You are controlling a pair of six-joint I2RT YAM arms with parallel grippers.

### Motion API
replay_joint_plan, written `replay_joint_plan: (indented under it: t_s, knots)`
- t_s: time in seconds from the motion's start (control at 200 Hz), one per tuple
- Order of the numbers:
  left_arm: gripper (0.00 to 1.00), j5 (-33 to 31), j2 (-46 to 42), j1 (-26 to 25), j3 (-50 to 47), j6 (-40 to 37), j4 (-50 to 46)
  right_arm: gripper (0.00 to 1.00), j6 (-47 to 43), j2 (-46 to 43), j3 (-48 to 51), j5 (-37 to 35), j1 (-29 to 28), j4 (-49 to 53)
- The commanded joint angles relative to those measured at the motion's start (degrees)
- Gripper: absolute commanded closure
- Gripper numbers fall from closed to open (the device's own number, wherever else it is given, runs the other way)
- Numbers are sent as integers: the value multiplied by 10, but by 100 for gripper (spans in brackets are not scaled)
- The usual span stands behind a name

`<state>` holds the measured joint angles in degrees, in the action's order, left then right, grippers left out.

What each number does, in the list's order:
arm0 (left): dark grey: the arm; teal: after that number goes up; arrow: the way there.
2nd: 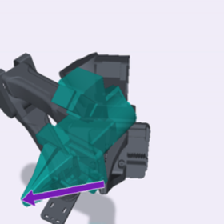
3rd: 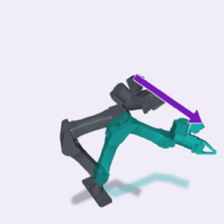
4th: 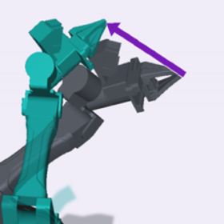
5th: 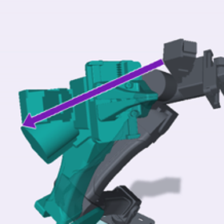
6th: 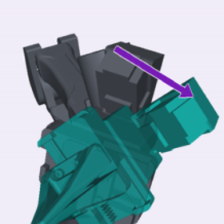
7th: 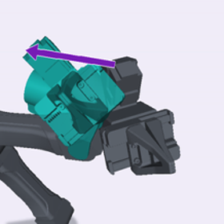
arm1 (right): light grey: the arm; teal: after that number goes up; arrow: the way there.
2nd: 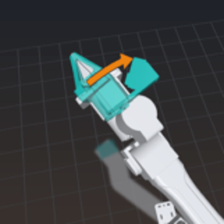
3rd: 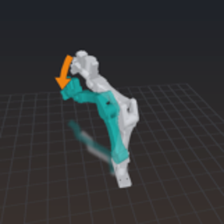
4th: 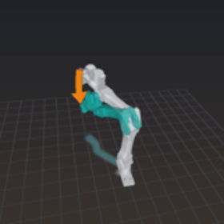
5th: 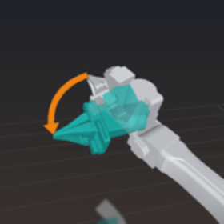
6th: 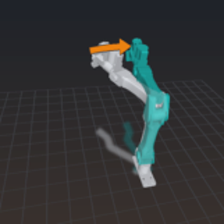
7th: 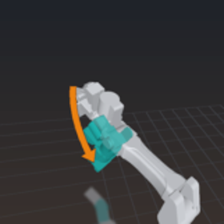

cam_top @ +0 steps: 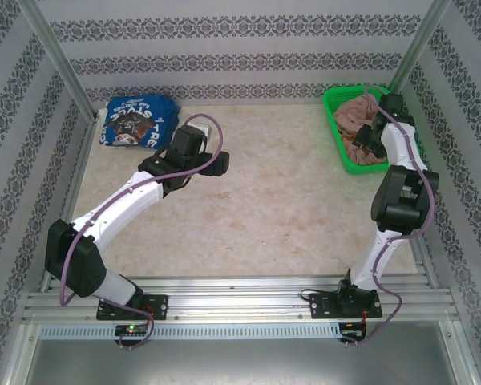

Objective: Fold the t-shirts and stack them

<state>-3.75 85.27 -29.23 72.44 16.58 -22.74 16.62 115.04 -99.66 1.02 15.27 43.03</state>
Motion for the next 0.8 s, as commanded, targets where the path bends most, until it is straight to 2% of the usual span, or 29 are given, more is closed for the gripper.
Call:
replay_joint_plan:
  t_s: [0.0,0.185,0.36,0.435,0.505,0.794]
  knots:
    - [0,9,-7,1,-12,1,16,45,8,20,-18,25,3,0]
    - [0,19,-7,10,-25,11,22,56,9,41,-20,45,4,-6]
    - [0,21,-5,15,-30,11,24,66,6,44,-17,24,5,-3]
    - [0,22,-4,18,-34,12,26,79,7,45,-17,22,6,-1]
    - [0,21,-5,19,-37,12,27,100,9,36,-18,24,6,0]
    - [0,27,-11,27,-32,23,42,100,28,-139,10,40,-9,-71]
